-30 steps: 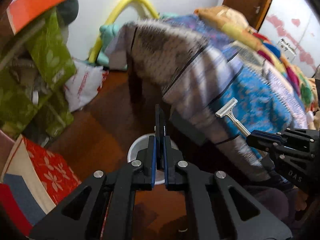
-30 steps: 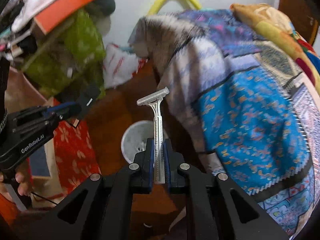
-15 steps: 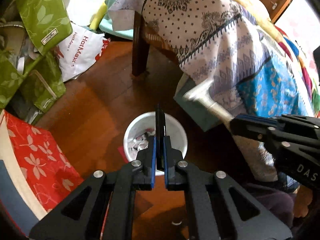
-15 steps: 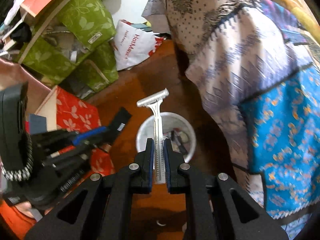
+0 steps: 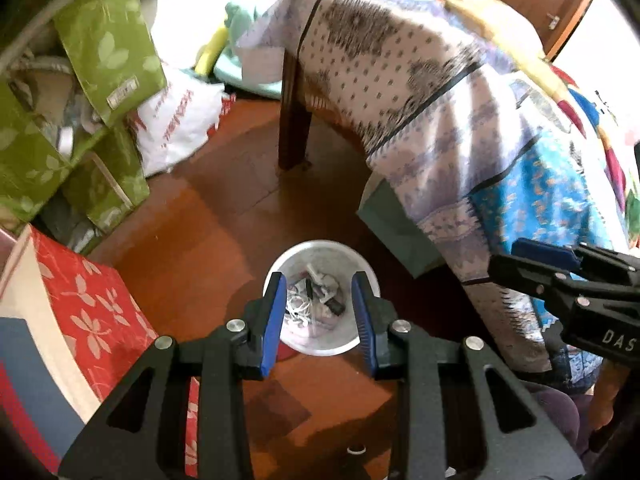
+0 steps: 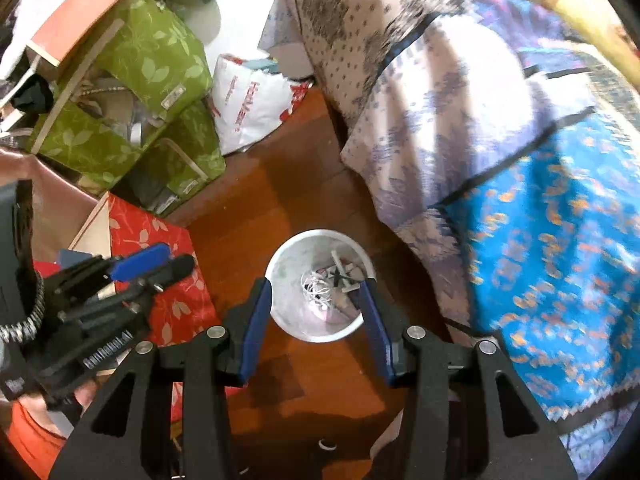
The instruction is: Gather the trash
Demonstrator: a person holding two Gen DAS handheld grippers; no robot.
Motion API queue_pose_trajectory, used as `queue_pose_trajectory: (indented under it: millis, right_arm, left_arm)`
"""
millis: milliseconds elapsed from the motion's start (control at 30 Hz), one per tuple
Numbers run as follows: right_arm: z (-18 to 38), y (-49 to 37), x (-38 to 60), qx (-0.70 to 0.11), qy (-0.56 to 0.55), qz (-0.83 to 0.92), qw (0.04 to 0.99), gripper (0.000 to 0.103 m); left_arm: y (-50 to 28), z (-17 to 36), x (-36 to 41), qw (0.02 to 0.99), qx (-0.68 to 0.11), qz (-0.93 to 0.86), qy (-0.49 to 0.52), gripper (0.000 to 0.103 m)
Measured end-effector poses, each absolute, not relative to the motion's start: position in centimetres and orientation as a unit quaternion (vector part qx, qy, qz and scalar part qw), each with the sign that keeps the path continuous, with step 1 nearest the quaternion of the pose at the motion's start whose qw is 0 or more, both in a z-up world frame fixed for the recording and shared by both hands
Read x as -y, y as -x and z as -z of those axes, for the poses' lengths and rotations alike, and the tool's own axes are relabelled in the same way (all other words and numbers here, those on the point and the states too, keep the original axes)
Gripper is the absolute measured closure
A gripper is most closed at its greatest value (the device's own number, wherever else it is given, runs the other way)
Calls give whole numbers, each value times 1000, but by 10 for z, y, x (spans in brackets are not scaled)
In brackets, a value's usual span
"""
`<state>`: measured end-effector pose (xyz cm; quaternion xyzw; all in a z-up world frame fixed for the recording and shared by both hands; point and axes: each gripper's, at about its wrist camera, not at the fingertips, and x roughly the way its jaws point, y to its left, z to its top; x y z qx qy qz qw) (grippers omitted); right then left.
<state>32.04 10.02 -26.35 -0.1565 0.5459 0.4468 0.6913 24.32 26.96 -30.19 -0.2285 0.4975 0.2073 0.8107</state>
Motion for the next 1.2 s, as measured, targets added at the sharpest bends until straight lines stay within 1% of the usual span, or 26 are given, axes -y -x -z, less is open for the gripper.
queue_pose_trajectory:
  millis: [100, 233, 533, 700, 833, 1000, 1067, 1133, 1167, 1200]
  right_arm:
    - [240, -317, -81, -537, 140, -449, 701, 61]
    - [192, -303, -41, -504, 114, -455, 725, 61]
    - [65, -233, 57, -347, 69, -421, 835, 61]
    - [11, -179, 115, -265, 17, -391, 881, 61]
    - [-11, -143, 150, -214, -19, -353, 911, 61]
    - [-15, -102, 179, -177, -39, -304, 935, 61]
    - [-14, -90, 183, -164, -32, -279, 946, 61]
    - [-16, -77, 185, -156, -18, -258, 953, 60]
    - [-16, -72, 186, -154, -10, -251, 956, 57]
    - [-17, -68, 185, -151, -2, -241, 959, 52]
  left_arm:
    - [-236, 268, -259, 830, -473, -202, 214, 71]
    - [-220, 210, -240, 863, -428, -189, 188, 71]
    - [-160, 67, -161, 934, -309, -134, 120, 71]
    - [-118, 11, -110, 960, -246, -97, 92, 71]
    - [-81, -20, -72, 975, -200, -72, 70, 71]
    - [-39, -37, -35, 985, -163, -44, 46, 68]
    - [-26, -37, -24, 987, -152, -40, 39, 63]
    - [-16, -35, -16, 988, -145, -38, 37, 54]
    - [-12, -32, -13, 988, -142, -37, 37, 52]
    - [-8, -29, -10, 989, -142, -36, 37, 49]
